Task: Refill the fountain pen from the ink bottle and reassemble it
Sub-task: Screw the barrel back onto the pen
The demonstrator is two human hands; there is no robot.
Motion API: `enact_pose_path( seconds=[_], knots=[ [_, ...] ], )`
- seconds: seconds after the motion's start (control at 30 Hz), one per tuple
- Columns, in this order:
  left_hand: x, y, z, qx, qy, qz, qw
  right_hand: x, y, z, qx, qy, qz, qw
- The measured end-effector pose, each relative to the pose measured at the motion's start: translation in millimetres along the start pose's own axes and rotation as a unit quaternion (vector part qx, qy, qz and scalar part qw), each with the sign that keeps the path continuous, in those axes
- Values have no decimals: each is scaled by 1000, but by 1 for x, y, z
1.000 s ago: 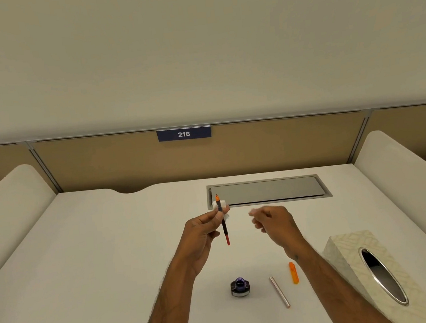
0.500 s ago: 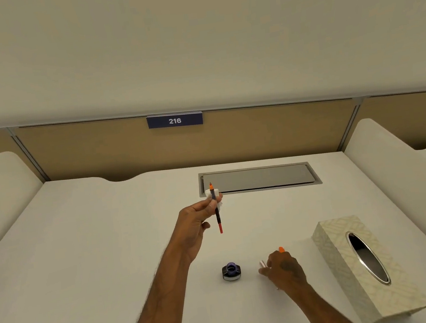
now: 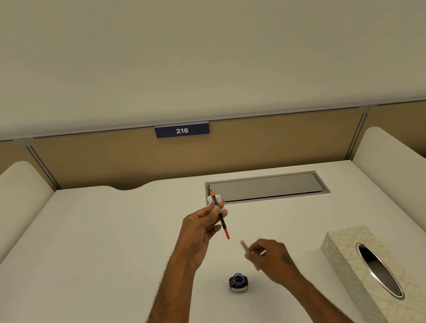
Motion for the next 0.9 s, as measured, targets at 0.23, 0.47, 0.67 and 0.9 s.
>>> enact_pose_path(
  seconds=[0.23,0.47,0.67,0.9],
  knots=[
    [-23,8,12,-31,-34,-82,996,69,17,-6,5,111,66,992],
    [-33,10,15,-41,-52,-90,994,87,17,-4,-1,142,77,987],
    [-33,12,16,-49,-70,-84,993,92,14,-1,3,145,63,987],
    [-26,12,18,-45,-64,-61,995,101,15,1,-14,162,64,985]
  ],
)
Point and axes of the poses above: each hand's wrist, its own z-axis towards the middle knuckle, its own y-axis out of the back of the hand, x = y × z, the point moved 5 cm from there along z, towards the middle knuckle
